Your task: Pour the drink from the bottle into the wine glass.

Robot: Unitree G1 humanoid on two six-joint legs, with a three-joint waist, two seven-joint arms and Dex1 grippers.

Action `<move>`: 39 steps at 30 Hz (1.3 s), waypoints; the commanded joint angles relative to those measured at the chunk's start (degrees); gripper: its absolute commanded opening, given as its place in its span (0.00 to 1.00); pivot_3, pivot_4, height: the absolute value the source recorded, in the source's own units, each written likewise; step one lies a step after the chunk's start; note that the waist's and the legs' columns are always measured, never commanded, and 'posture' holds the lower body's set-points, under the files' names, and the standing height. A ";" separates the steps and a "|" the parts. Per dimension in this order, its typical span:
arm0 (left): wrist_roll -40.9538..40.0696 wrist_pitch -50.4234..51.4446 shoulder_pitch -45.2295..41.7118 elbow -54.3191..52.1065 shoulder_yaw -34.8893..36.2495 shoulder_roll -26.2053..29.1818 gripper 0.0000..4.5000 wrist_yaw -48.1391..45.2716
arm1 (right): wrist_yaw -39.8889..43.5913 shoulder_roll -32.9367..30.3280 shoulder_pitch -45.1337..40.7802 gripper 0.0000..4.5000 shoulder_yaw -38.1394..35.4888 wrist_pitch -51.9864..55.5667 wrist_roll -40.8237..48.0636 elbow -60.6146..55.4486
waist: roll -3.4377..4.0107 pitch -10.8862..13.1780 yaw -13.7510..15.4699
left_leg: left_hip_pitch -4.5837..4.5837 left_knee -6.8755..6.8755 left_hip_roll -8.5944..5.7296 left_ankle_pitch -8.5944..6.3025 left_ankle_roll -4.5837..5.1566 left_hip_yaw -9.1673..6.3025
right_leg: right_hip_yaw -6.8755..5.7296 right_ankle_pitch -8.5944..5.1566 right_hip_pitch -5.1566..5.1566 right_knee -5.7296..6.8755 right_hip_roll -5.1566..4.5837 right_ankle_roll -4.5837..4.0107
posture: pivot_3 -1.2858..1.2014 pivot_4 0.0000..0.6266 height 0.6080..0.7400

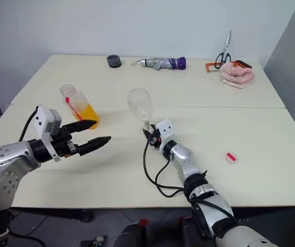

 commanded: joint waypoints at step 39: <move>-3.21 -2.62 -0.63 -3.15 3.66 -0.76 1.00 2.21 | 12.22 -19.17 28.30 1.00 4.60 33.11 9.59 -62.79 | 0.00 0.02 0.42 | -0.08 0.00 0.01 -0.01 0.00 -0.04 | -0.04 -0.04 -0.02 -0.07 0.02 0.06 | 0.52 0.24 1.00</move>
